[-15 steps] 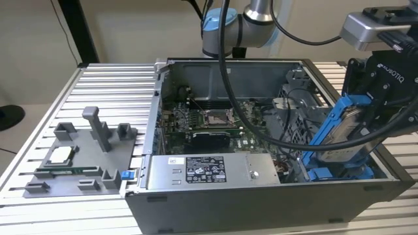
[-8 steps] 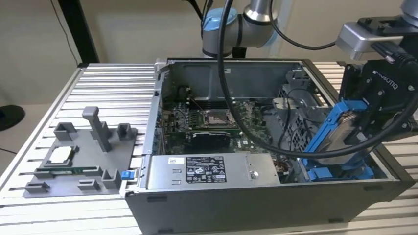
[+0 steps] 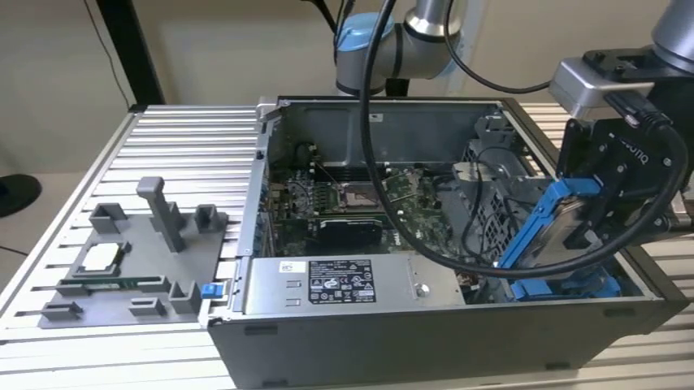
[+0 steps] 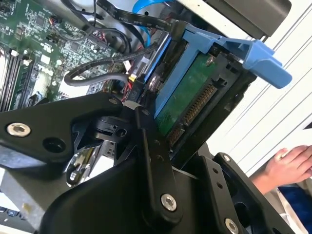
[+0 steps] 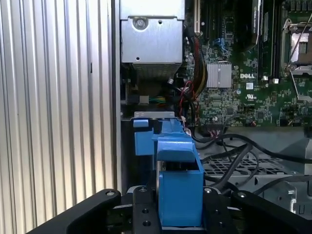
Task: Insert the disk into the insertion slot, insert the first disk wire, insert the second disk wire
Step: 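Insert the disk into the insertion slot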
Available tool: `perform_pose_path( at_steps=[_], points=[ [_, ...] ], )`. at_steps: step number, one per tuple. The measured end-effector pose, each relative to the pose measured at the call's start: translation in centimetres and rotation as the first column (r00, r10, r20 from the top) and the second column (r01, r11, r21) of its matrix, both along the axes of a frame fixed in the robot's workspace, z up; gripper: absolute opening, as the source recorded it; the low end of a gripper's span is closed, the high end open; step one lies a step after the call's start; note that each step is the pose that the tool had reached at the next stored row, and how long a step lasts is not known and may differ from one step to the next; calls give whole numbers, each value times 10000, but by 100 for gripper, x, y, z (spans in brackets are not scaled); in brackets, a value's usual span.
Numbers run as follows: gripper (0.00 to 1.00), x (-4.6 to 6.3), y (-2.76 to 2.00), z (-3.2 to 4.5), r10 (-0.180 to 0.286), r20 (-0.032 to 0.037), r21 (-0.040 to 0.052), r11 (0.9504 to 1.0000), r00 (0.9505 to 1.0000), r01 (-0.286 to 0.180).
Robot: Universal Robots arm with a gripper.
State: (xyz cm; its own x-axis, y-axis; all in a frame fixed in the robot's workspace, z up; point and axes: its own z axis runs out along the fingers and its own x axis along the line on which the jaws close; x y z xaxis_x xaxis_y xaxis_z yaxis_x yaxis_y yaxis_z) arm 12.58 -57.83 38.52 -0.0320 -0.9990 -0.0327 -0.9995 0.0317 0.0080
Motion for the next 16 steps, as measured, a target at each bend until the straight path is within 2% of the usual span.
perform_pose_path(
  at_steps=[6,7,14,16],
  points=[
    [0,0,0,0,0,-1,4,10000,10000,0],
    [100,0,-1,5,0,-1,1,10000,10000,0],
    [100,-1,0,158,0,-1,3,10000,10000,0],
    [100,-1,18,164,-1,-1,8,10000,10000,1]
  ],
)
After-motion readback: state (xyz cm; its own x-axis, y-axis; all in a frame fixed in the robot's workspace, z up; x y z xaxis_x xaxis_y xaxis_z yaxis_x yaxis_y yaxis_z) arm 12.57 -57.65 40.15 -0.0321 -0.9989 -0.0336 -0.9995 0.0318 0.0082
